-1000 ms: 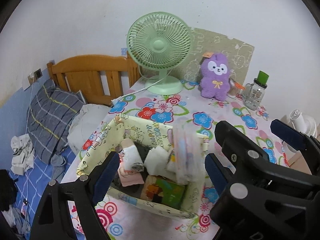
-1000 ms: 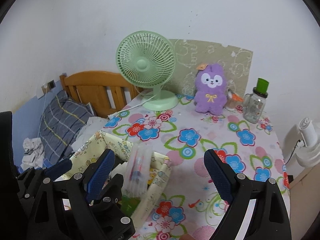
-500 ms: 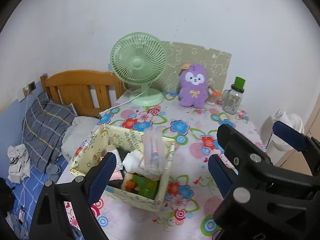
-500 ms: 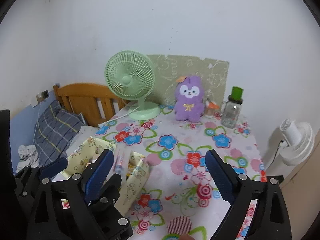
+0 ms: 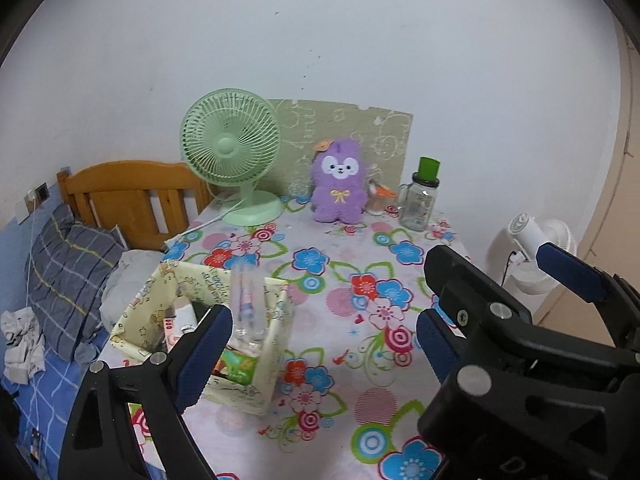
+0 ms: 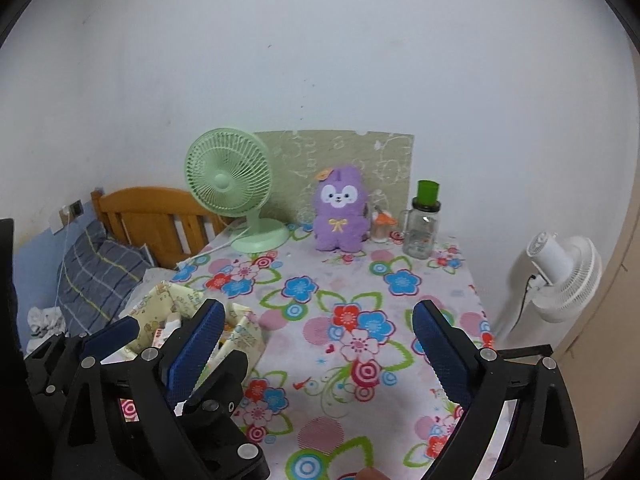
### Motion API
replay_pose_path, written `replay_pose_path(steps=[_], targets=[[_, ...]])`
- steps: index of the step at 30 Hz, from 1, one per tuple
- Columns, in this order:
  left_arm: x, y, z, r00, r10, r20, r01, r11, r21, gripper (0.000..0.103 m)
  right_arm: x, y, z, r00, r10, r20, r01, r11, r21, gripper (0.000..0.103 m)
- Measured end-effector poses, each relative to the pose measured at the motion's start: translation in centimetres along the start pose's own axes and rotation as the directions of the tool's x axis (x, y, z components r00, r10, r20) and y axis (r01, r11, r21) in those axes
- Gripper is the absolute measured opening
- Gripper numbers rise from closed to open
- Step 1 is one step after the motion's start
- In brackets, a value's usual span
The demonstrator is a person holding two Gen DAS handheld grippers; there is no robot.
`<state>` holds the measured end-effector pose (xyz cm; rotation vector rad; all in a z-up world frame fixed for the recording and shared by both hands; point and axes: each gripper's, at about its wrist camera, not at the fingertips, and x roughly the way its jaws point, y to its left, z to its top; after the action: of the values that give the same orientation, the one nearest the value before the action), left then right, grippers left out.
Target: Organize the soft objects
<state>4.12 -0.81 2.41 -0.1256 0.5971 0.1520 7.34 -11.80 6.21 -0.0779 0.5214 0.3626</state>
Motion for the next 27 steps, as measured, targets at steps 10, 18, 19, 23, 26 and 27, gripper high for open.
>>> replay_pose_path(steps=[10,18,19,23,26,27], targets=[[-1.3,-2.1,-0.3,0.997,-0.059,0.045,0.058,0.998,0.021,0.095,-2.7,-2.4,-0.6,0.997,-0.05,0.055,0.048,0.998,0.036,0.097],[-2.6,-3.1,-0.2,0.993,-0.071,0.092,0.068,0.997,0.034,0.097,-4.9,-3.8,-0.9,0.992,-0.081,0.1,0.076,0.996,0.055,0.097],[-2.7,-3.2,-0.2,0.993,-0.067,0.099,0.064,0.997,0.036,0.098,-5.1,-3.9,-0.9,0.991,-0.085,0.104,0.079,0.995,0.056,0.097],[-3.2,-3.6,-0.2,0.991,-0.042,0.129,0.036,0.998,0.051,0.101,-5.8,-4.6,-1.1,0.988,-0.101,0.114,0.094,0.994,0.063,0.097],[-3.3,-3.8,-0.3,0.99,-0.036,0.133,0.027,0.997,0.067,0.102,-5.9,-5.0,-1.3,0.987,-0.118,0.11,0.111,0.991,0.071,0.1],[-3.3,-3.9,-0.3,0.99,-0.037,0.134,0.027,0.997,0.074,0.102,-5.9,-5.2,-1.4,0.987,-0.122,0.107,0.115,0.991,0.072,0.1]])
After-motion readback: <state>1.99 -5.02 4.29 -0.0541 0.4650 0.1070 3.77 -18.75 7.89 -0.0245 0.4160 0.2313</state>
